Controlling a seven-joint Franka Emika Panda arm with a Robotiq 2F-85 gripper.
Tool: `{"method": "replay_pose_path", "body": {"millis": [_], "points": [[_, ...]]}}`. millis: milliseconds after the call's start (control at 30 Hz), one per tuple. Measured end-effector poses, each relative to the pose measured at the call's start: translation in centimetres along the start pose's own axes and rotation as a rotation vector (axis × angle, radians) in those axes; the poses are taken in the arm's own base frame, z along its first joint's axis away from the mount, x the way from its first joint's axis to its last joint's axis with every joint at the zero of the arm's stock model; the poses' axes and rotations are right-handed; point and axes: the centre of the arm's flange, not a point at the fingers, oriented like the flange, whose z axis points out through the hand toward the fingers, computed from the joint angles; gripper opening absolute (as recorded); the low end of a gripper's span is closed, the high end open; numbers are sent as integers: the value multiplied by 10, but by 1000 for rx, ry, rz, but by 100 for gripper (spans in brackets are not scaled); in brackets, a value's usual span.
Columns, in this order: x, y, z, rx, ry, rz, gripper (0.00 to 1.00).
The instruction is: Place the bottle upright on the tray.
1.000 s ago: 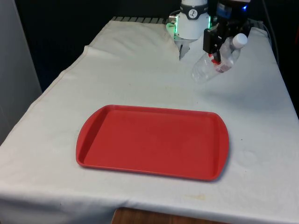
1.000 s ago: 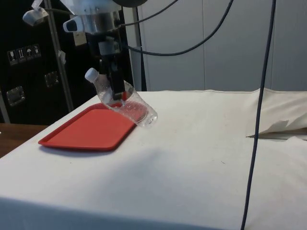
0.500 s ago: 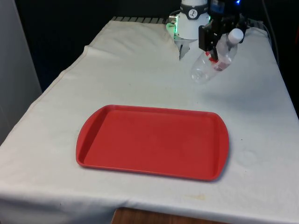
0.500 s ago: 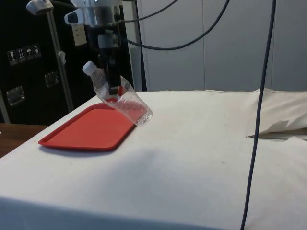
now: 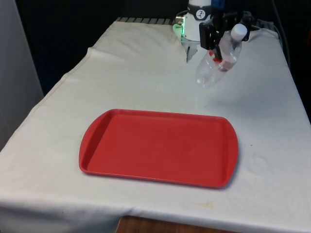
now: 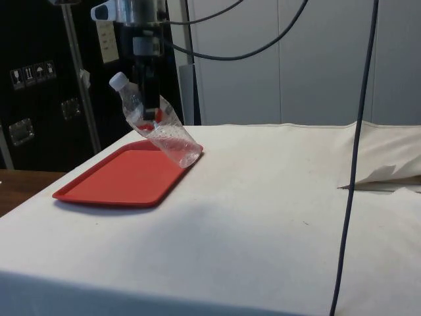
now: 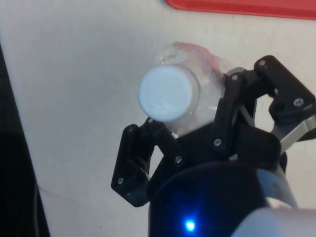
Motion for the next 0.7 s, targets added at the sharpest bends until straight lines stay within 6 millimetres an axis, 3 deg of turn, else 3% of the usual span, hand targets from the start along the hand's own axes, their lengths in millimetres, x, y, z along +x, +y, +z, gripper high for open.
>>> {"method": "replay_pose_path", "body": {"millis": [700], "points": [[0, 28, -6, 11, 107, 37, 0]]}}
